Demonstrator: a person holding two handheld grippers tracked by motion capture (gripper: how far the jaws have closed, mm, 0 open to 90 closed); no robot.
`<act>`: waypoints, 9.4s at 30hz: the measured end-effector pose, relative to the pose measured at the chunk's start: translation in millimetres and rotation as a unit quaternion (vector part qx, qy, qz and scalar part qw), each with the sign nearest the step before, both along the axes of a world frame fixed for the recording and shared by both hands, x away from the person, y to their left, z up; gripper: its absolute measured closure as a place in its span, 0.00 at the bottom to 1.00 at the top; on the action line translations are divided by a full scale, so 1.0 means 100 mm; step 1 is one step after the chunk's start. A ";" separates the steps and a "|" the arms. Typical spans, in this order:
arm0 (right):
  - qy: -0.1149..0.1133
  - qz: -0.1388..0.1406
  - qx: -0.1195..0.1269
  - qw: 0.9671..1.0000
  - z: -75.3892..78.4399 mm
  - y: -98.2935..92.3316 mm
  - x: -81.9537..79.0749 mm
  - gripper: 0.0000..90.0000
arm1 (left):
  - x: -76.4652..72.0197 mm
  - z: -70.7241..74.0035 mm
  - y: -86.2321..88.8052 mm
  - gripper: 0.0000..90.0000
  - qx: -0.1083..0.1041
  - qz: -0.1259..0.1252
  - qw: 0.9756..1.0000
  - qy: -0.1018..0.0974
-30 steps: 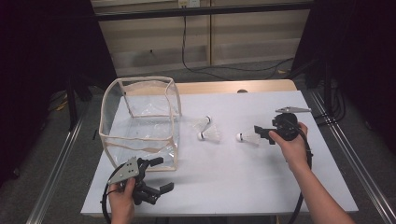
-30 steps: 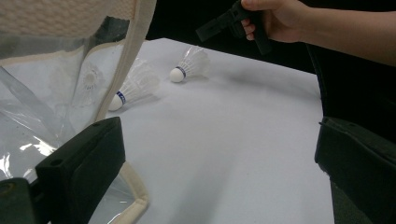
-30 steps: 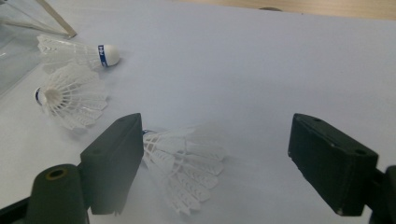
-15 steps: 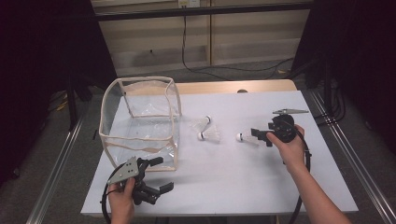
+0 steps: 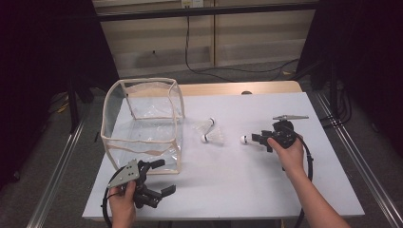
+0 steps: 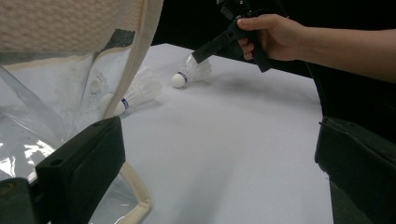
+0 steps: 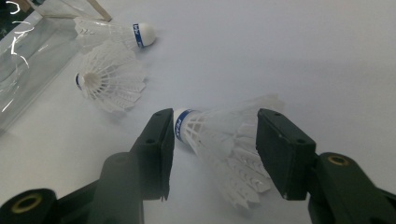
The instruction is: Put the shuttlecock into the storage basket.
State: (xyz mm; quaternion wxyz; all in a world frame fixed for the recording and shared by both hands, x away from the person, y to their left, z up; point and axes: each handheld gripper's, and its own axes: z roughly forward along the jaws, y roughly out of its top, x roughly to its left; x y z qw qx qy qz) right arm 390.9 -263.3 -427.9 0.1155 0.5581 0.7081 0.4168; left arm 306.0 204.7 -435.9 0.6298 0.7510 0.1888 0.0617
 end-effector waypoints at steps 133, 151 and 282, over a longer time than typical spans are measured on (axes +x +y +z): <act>-0.043 0.099 0.022 0.994 0.10 0.67 0.25 1.00 | 0.02 -0.02 0.00 0.02 0.005 -0.004 1.000 0.001; -0.041 0.105 0.027 0.993 0.07 0.73 0.26 1.00 | 0.02 -0.03 0.00 0.02 0.005 -0.004 1.000 0.002; -0.010 0.139 0.020 0.990 -0.03 0.73 0.29 1.00 | 0.02 -0.04 -0.03 0.02 0.009 -0.013 1.000 0.005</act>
